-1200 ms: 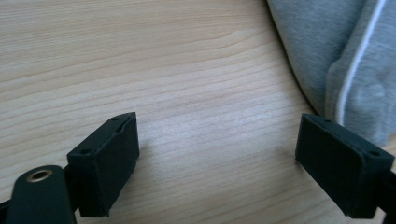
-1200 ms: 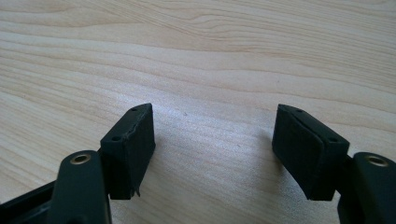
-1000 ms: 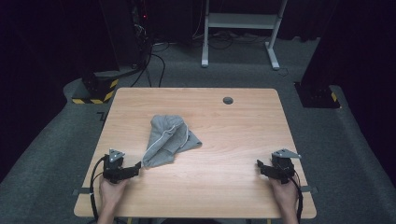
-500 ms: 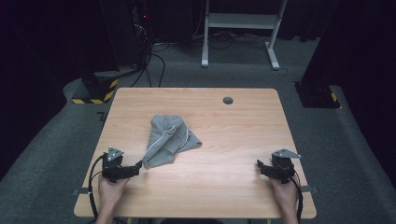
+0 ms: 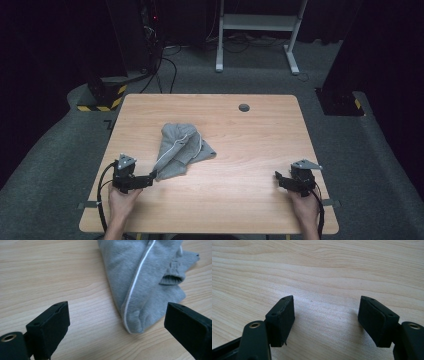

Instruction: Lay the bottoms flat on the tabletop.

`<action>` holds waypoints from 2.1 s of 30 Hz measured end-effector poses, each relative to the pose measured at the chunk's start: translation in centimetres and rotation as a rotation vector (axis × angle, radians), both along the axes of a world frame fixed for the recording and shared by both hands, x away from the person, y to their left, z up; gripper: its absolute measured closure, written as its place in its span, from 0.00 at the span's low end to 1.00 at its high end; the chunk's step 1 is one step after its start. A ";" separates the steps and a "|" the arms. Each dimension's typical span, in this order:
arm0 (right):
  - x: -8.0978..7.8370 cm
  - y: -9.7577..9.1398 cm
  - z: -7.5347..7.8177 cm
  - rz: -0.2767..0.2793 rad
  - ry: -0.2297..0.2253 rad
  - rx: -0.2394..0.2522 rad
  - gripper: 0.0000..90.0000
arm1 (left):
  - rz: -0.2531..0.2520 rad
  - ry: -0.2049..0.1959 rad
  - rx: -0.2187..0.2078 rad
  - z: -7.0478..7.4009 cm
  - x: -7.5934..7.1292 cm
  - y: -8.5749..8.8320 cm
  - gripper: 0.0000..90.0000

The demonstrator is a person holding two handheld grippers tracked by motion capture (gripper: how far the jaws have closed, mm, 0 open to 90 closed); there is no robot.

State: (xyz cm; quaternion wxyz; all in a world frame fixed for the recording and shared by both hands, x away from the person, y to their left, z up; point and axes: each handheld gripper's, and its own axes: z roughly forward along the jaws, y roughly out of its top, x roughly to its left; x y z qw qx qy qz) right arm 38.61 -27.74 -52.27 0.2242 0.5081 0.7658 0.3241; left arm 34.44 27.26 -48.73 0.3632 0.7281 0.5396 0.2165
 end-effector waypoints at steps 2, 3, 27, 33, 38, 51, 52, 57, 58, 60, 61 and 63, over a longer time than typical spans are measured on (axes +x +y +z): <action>0.0 0.0 0.0 0.000 0.001 0.000 0.32 | -0.012 0.008 0.008 0.1 0.1 -0.3 0.08; 0.0 0.0 0.0 0.000 0.000 0.000 0.32 | -0.017 0.009 0.011 0.1 0.1 -0.4 0.08; 0.0 0.0 0.0 0.000 0.001 0.000 0.32 | -0.080 0.007 -0.015 1.5 2.1 -2.3 0.11; 0.0 0.0 0.0 0.001 0.001 0.000 0.32 | -0.090 0.014 -0.009 1.6 2.8 -2.8 0.11; 0.0 0.0 0.0 0.002 0.001 0.000 0.32 | -0.099 0.009 -0.026 2.0 3.6 -3.3 0.12; 0.0 0.0 0.0 0.002 0.001 0.000 0.32 | -0.130 0.014 -0.021 2.1 6.1 -5.2 0.16; 0.0 0.0 0.0 0.002 0.001 0.000 0.32 | -0.129 0.022 -0.014 2.0 6.3 -5.3 0.16; 0.0 0.0 0.0 0.002 0.001 0.000 0.32 | -0.129 0.029 0.010 1.8 7.1 -5.8 0.17; 0.0 0.0 0.0 0.002 0.001 0.000 0.32 | -0.129 0.029 0.010 1.8 7.1 -5.8 0.18; 0.0 0.0 0.0 0.002 0.001 0.000 0.32 | -0.123 0.030 0.028 1.7 7.7 -6.2 0.18; 0.0 0.0 0.0 0.002 0.001 0.000 0.32 | -0.123 0.030 0.028 1.7 7.7 -6.2 0.19; 0.0 0.0 0.0 0.002 0.001 0.000 0.32 | -0.113 0.028 0.021 1.3 8.2 -6.5 0.23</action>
